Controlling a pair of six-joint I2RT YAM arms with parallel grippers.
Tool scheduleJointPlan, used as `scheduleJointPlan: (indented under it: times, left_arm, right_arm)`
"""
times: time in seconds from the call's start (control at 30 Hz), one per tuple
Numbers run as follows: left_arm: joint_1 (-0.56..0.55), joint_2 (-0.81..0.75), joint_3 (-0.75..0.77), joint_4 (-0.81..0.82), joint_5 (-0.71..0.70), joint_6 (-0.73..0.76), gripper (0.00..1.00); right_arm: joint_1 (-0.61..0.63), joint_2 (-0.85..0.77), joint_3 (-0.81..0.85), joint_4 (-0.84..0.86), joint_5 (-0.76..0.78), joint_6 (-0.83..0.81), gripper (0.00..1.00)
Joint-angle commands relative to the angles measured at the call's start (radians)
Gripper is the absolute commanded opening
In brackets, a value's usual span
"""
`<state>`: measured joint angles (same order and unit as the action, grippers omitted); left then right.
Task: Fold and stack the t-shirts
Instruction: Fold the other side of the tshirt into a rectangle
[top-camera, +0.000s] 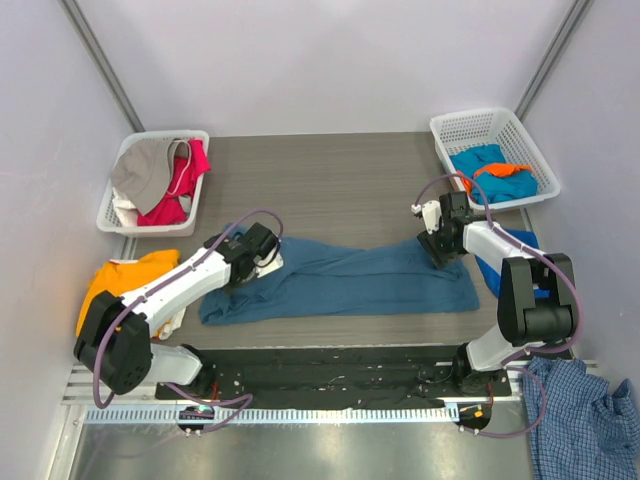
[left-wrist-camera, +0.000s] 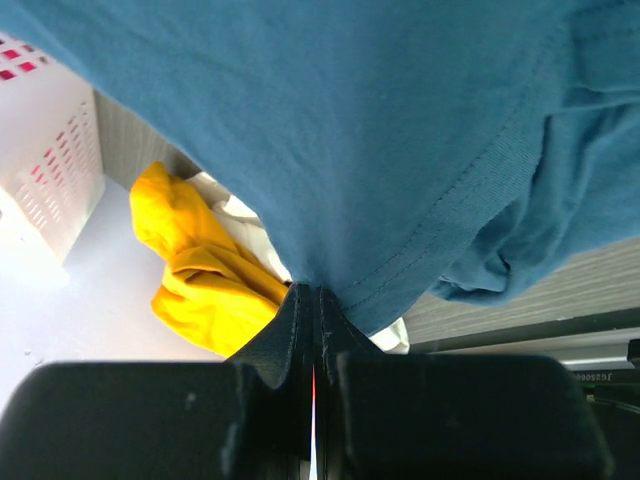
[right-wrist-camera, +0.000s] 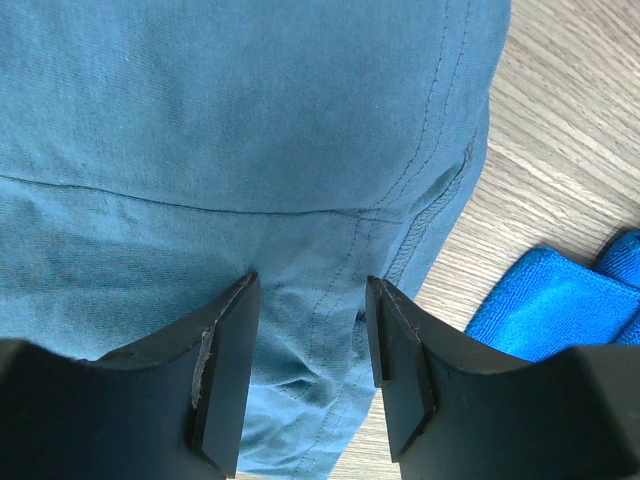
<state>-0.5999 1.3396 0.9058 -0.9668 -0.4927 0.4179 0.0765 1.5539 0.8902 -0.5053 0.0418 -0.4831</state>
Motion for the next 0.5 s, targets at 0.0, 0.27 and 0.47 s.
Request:
scheduleJointPlan:
  times: [0.0,0.27,0.47]
  left_arm:
    - [-0.015,-0.019,-0.024,-0.033,0.016,-0.018,0.0]
    - [-0.024,-0.066,-0.016,-0.072,0.02,-0.013,0.0]
    - [-0.029,-0.091,0.027,-0.127,0.042,-0.013,0.0]
  right_arm:
    - [0.005,-0.031,-0.007,0.019,0.001,0.0,0.53]
    - [0.005,-0.026,-0.007,0.021,-0.003,0.001,0.53]
    - [0.005,-0.022,-0.008,0.021,-0.008,0.005,0.54]
